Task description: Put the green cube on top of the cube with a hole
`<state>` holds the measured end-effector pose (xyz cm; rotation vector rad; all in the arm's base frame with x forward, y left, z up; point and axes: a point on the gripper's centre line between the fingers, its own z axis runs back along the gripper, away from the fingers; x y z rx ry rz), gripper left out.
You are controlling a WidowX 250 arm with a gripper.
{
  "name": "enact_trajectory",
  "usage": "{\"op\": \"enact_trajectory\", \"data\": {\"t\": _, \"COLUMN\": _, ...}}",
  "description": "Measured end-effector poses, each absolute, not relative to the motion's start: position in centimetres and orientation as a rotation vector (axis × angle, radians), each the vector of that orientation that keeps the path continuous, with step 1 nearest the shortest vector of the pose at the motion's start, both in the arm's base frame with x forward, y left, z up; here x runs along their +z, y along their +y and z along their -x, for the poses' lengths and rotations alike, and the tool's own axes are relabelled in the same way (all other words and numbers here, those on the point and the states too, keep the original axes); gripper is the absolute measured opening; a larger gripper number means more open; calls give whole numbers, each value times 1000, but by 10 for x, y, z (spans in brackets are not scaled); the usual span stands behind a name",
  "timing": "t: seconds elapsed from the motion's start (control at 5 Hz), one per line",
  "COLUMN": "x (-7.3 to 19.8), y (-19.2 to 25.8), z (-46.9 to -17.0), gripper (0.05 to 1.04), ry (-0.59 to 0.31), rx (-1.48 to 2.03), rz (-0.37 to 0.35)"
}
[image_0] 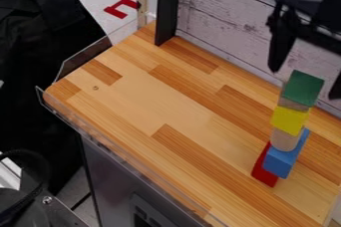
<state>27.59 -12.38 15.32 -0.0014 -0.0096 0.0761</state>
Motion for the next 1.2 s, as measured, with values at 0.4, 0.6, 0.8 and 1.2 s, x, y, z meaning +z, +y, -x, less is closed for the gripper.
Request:
{"op": "enact_trajectory", "data": {"t": 0.4, "x": 200, "y": -69, "z": -287, "gripper": 999, "ry": -124, "rx": 203, "rz": 95}}
{"op": "enact_trajectory", "data": {"t": 0.6, "x": 195, "y": -43, "z": -287, "gripper": 999, "ry": -104, "rx": 209, "rz": 87}}
{"op": "enact_trajectory", "data": {"t": 0.8, "x": 172, "y": -28, "z": -283, "gripper": 999, "ry": -55, "rx": 179, "rz": 55}}
{"op": "enact_trajectory", "data": {"t": 1.2, "x": 141, "y": -21, "z": -284, "gripper": 999, "ry": -15, "rx": 84, "rz": 8}}
